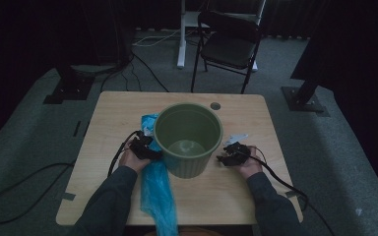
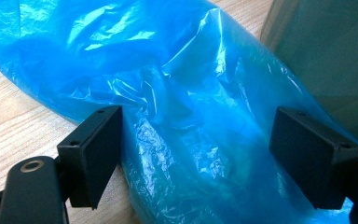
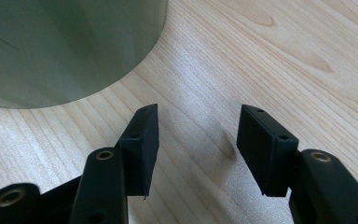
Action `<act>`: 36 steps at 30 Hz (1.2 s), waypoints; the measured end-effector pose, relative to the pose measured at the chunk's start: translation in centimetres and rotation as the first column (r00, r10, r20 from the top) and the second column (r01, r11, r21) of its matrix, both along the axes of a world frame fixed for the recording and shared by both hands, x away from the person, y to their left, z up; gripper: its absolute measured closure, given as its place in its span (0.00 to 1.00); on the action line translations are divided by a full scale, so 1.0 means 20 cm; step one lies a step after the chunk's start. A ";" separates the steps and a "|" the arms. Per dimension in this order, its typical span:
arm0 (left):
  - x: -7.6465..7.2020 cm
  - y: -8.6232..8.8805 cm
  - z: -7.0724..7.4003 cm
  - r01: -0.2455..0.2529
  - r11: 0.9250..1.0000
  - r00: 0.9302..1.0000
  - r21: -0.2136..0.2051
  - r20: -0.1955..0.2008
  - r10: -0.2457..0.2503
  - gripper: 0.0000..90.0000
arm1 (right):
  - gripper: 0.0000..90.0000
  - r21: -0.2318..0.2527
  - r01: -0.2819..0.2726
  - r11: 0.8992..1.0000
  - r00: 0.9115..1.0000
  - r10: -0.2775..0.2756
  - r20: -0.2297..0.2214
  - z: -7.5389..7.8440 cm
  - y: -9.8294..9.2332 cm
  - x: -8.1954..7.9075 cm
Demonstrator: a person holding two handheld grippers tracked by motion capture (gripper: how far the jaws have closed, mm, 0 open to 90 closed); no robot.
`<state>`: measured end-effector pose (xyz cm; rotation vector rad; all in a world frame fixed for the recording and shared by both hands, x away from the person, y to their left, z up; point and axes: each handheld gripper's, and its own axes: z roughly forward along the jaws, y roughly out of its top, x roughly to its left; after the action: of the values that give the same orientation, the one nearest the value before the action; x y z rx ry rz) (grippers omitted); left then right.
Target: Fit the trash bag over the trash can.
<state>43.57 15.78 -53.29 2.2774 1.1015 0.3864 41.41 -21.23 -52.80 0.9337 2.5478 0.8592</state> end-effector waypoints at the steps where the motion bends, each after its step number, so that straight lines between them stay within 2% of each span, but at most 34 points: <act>1: 0.00 0.00 0.00 -0.001 1.000 1.000 0.000 0.000 0.001 0.21 | 0.53 -0.002 -0.001 1.000 1.000 0.001 -0.001 0.00 0.00 0.00; 2: 0.00 0.00 0.00 -0.001 1.000 1.000 0.000 0.000 0.001 0.24 | 0.53 -0.002 -0.001 1.000 1.000 0.001 -0.001 0.00 0.00 0.00; 8: -0.01 0.07 0.02 0.001 1.000 1.000 -0.010 0.008 -0.001 0.57 | 0.53 -0.012 -0.006 1.000 1.000 0.006 -0.001 -0.01 0.00 0.00; 9: -0.01 0.08 0.03 -0.002 1.000 1.000 -0.013 0.006 0.002 0.57 | 0.53 -0.010 -0.005 1.000 1.000 0.005 -0.002 -0.01 0.00 0.00; 11: 0.00 0.09 0.03 0.001 1.000 1.000 -0.012 0.003 -0.001 0.71 | 0.53 -0.009 -0.006 1.000 1.000 0.006 -0.002 -0.01 0.00 0.00; 12: 0.00 0.09 0.03 0.010 1.000 1.000 -0.013 0.001 -0.010 0.71 | 0.53 -0.009 -0.006 1.000 1.000 0.006 -0.002 -0.01 0.00 0.00; 13: 0.00 0.10 0.03 0.019 1.000 1.000 -0.013 -0.005 -0.019 0.83 | 0.53 -0.009 -0.006 1.000 1.000 0.006 -0.003 -0.01 0.00 0.00; 16: 0.00 0.11 0.04 0.029 1.000 1.000 -0.008 -0.002 -0.029 0.90 | 0.53 -0.009 -0.006 1.000 1.000 0.006 -0.003 -0.01 0.00 0.00; 17: 0.00 0.12 0.04 0.046 0.999 0.999 0.009 0.003 -0.046 0.94 | 0.53 -0.007 -0.005 1.000 1.000 0.005 -0.006 -0.01 0.00 0.00; 22: 0.00 0.14 0.06 0.067 0.998 0.998 -0.005 0.017 -0.067 0.97 | 0.53 -0.005 -0.007 1.000 1.000 0.007 -0.009 -0.01 0.00 0.00; 24: -0.01 0.18 0.11 0.080 0.996 0.995 -0.045 0.056 -0.078 0.97 | 0.54 0.000 -0.008 1.000 1.000 0.008 -0.012 -0.01 0.00 0.00; 28: -0.02 0.21 0.15 0.084 0.994 0.994 -0.069 0.076 -0.079 0.97 | 0.54 0.003 -0.006 1.000 1.000 0.006 -0.015 -0.01 0.00 0.00; 29: -0.03 0.25 0.20 0.105 0.990 0.990 -0.096 0.102 -0.095 0.97 | 0.54 0.006 -0.007 1.000 1.000 0.007 -0.016 -0.01 0.00 0.00; 30: -0.04 0.26 0.22 0.111 0.988 0.989 -0.108 0.110 -0.099 0.97 | 0.54 0.007 -0.007 1.000 1.000 0.007 -0.017 -0.01 0.00 0.00; 34: -0.04 0.29 0.26 0.124 0.984 0.986 -0.126 0.130 -0.108 0.97 | 0.54 0.010 -0.008 1.000 1.000 0.008 -0.019 -0.01 0.00 0.00; 35: -0.06 0.33 0.35 0.145 0.978 0.979 -0.150 0.164 -0.120 0.97 | 0.54 0.013 -0.011 1.000 1.000 0.011 -0.020 -0.01 0.00 0.01; 36: -0.06 0.34 0.37 0.150 0.975 0.977 -0.163 0.174 -0.121 0.97 | 0.54 0.014 -0.012 1.000 1.000 0.012 -0.020 -0.01 0.00 0.01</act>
<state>42.37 22.53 -45.81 2.1104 0.8576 0.3962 41.54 -21.28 -53.01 0.9366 2.5698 0.8766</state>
